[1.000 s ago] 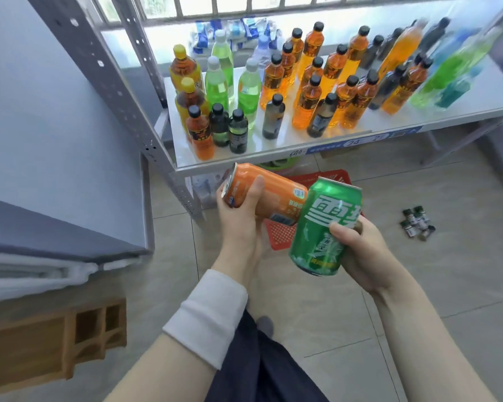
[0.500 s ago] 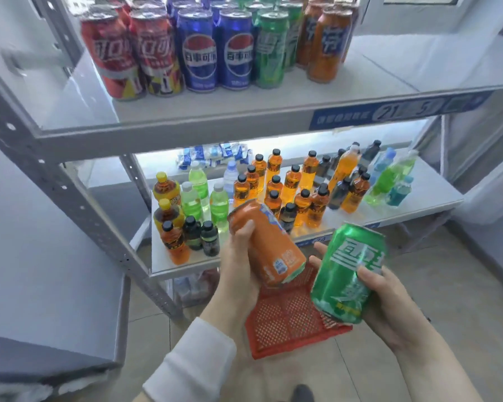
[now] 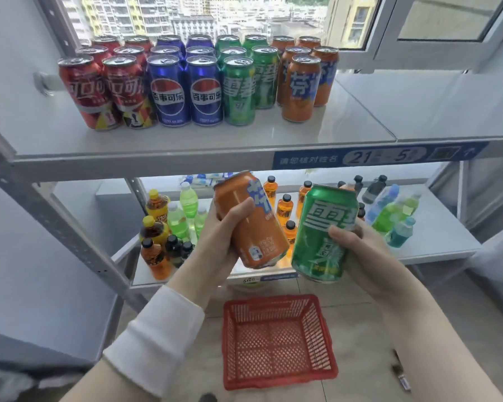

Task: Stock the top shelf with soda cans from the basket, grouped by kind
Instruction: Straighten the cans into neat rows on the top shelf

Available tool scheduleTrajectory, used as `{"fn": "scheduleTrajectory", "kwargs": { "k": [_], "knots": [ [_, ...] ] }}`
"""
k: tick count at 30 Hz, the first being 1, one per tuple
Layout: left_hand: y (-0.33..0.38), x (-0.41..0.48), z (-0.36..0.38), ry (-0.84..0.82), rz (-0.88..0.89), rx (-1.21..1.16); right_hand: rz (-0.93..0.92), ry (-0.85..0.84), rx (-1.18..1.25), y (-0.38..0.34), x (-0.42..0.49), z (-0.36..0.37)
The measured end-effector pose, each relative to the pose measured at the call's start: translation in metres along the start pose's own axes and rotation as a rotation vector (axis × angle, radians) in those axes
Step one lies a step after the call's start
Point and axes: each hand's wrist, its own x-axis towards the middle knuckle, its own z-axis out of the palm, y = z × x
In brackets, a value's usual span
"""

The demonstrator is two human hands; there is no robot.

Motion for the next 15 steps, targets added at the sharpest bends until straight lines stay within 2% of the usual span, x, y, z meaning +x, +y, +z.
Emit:
{"fn": "scheduleTrajectory", "kwargs": {
  "k": [9, 15],
  "knots": [
    [0.06, 0.068, 0.012, -0.13, 0.314, 0.337, -0.177, 0.019, -0.205, -0.048, 0.066, -0.007],
    [0.1, 0.118, 0.006, -0.177, 0.44, 0.386, -0.309, 0.066, -0.349, -0.084, 0.122, 0.001]
  ]
}}
